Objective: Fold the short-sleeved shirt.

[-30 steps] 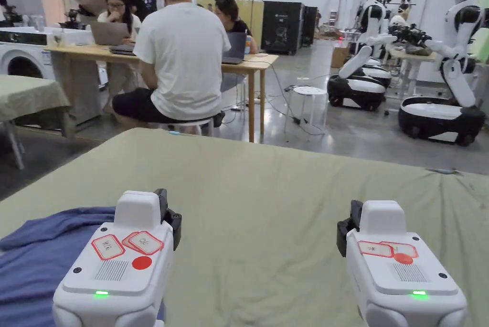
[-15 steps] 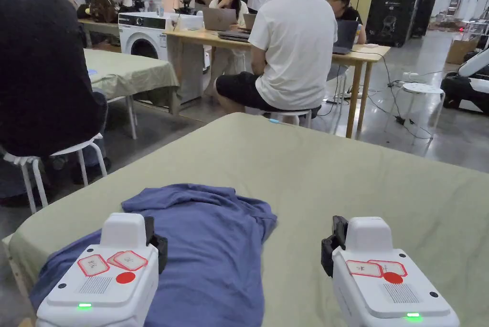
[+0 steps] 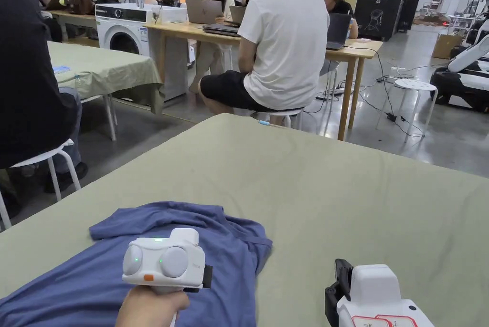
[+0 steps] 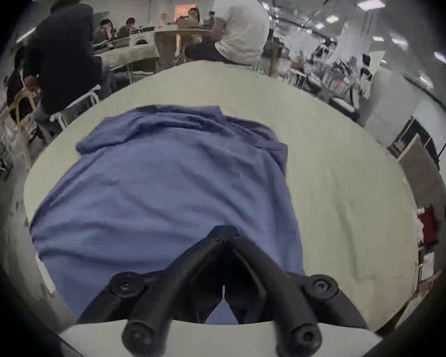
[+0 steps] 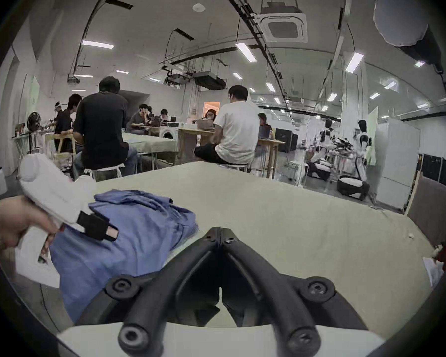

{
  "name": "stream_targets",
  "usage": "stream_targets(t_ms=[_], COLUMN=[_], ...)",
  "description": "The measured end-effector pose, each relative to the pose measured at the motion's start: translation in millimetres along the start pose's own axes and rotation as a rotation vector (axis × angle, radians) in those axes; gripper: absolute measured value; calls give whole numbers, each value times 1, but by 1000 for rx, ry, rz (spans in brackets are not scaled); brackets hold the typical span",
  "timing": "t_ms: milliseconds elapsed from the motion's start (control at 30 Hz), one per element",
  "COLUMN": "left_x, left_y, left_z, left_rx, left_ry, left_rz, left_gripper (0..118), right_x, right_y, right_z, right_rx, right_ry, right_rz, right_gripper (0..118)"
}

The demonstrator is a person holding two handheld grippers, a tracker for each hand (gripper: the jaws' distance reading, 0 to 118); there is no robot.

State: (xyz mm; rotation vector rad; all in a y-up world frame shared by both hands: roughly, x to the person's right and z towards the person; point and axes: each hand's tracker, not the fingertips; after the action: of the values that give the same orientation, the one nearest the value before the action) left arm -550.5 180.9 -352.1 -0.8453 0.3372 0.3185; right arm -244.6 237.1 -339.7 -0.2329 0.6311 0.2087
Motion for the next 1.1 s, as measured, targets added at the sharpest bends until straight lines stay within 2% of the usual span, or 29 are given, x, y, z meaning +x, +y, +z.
stream_targets(t_ms=[33, 67, 100, 133, 167, 200, 300, 400, 500, 533, 567, 600, 667, 700, 800, 900, 1100], left_x=[3, 7, 10, 14, 16, 20, 26, 22, 11, 10, 10, 10, 4, 3, 24, 62, 215], left_y=[6, 11, 16, 19, 20, 21, 18, 9, -2, 5, 8, 9, 8, 8, 11, 32, 57], left_z=[-9, -16, -25, -33, -40, -48, -70, -96, -106, -99, -93, -84, -80, -79, -61, -31, 29], left_rx=[7, 14, 16, 16, 4, -5, -23, -65, -70, -83, -82, -22, 43, -11, 25, 95, 237], left_ry=[20, 27, 21, 8, 9, 21, 83, 116, 83, 79, 84, 77, 129, 44, 83, -67, -341], left_rz=[-26, -38, -48, -59, -64, -76, -124, -115, -111, -94, -93, -88, -49, -24, -130, -93, -242], left_gripper=[0, 10, 33, 76, 103, 115, 115, 115, 112, 92, 56, 0, 1, 1, 1, 1, 1], right_x=[1, 1, 2, 1, 2, 2, 2, 5, 11, 14, 18, 22, 32, 39, 60, 87, 154], right_y=[-1, -2, -9, -10, -11, -12, -16, -15, -15, -15, -15, -16, -16, -16, -15, -15, -26], right_z=[-6, -10, -20, -24, -28, -31, -37, -36, -30, -28, -25, -21, -14, -9, 9, 30, 90], right_rx=[-6, -12, -18, -24, -29, -36, -44, -51, -57, -59, -59, -57, -51, -50, -47, -44, -15], right_ry=[1, 1, 1, 1, 2, 4, 8, 7, 0, -3, -5, -10, -26, -32, -70, -127, -284], right_rz=[-2, -3, -3, -3, -1, 1, 6, 11, 15, 15, 15, 16, 8, 1, -1, -21, -60], right_gripper=[0, 0, 0, 0, 0, 0, 0, 0, 0, 0, 0, 0, 0, 0, 0, 0, 0])
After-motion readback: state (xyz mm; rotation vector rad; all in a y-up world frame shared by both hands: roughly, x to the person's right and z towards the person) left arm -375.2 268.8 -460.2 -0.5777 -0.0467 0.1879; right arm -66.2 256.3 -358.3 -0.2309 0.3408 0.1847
